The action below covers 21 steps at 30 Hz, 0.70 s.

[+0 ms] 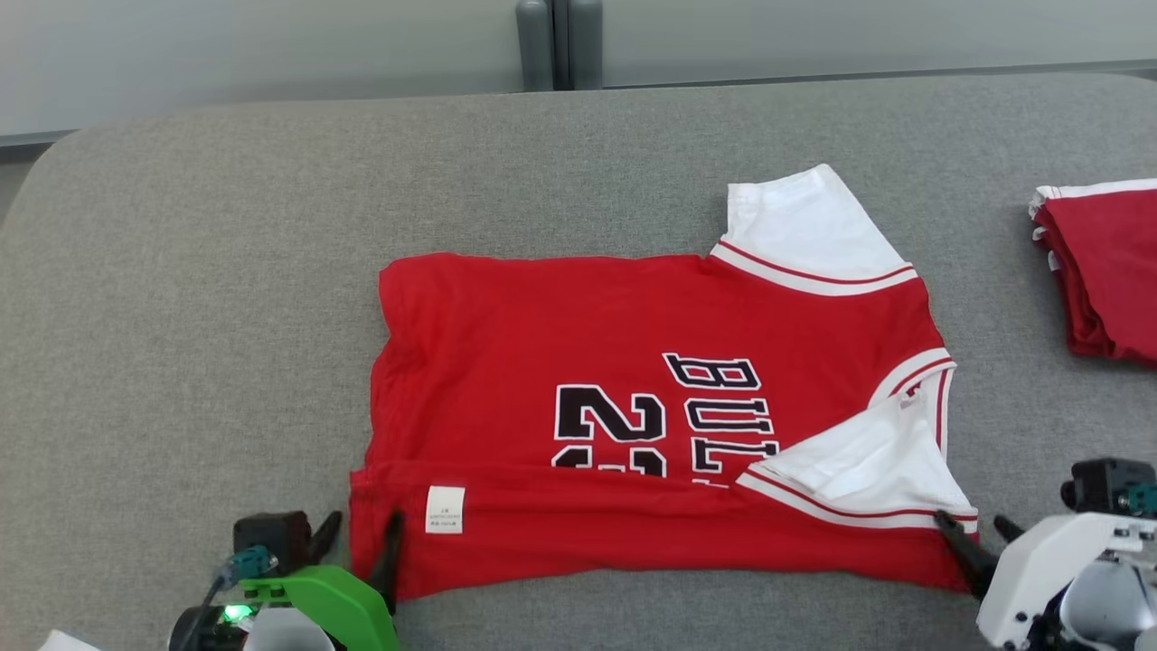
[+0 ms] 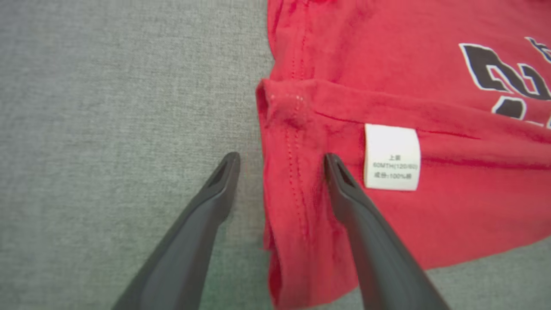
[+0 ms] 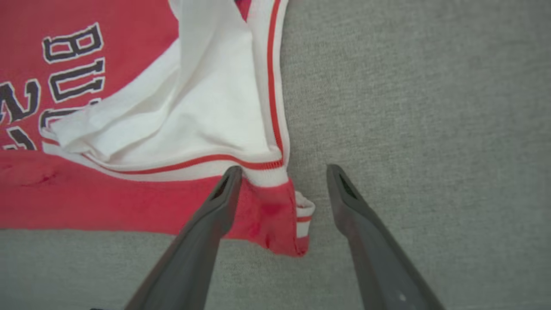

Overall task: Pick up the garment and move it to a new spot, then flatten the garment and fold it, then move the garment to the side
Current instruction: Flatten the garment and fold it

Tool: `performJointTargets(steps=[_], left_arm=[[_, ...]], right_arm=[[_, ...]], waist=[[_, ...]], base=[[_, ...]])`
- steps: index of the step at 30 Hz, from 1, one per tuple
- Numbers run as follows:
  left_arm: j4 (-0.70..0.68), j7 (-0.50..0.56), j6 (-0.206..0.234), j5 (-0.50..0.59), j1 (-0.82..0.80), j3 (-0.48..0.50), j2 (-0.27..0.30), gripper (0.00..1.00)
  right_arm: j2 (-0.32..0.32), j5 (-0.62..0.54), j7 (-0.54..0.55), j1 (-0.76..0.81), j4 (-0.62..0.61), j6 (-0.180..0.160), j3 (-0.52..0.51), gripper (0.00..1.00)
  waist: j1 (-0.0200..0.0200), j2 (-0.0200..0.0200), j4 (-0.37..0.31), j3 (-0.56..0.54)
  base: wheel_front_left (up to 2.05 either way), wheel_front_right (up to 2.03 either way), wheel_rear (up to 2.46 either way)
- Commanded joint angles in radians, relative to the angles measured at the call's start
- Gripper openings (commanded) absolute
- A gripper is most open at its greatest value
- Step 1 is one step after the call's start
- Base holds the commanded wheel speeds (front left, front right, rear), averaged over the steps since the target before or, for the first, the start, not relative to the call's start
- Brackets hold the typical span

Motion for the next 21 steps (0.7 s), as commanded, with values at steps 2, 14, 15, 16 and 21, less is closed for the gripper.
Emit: performJointTargets(steps=[2, 14, 15, 16, 21], left_arm=[[-0.025, 0.014, 0.027, -0.01, 0.012, 0.025, 0.032, 1.0], [-0.117, 0.208, 0.025, -0.012, -0.304, 0.051, 0.075, 1.0], [-0.095, 0.229, 0.024, -0.013, -0.349, 0.046, 0.058, 1.0], [-0.073, 0.246, 0.019, -0.013, -0.382, 0.039, 0.043, 1.0], [0.071, 0.306, -0.003, -0.023, -0.538, 0.02, -0.028, 1.0]], right_arm=[[-0.037, -0.008, 0.005, -0.054, -0.021, -0.001, 0.001, 1.0], [-0.143, 0.002, 0.102, -0.472, 0.031, -0.001, 0.049, 1.0], [-0.149, -0.004, 0.1, -0.52, 0.056, -0.001, 0.061, 1.0], [-0.152, -0.009, 0.096, -0.558, 0.077, -0.001, 0.072, 1.0], [-0.13, -0.046, 0.067, -0.745, 0.22, -0.001, 0.146, 1.0]], waist=[[0.0, 0.0, -0.001, 0.004], [0.0, 0.0, 0.019, 0.112], [0.0, 0.0, 0.023, 0.128], [0.0, 0.0, 0.025, 0.139], [0.0, 0.0, 0.015, 0.198]], base=[[0.0, 0.0, 0.0], [0.0, 0.0, 0.0], [0.0, 0.0, 0.0], [0.0, 0.0, 0.0], [0.0, 0.0, 0.0]])
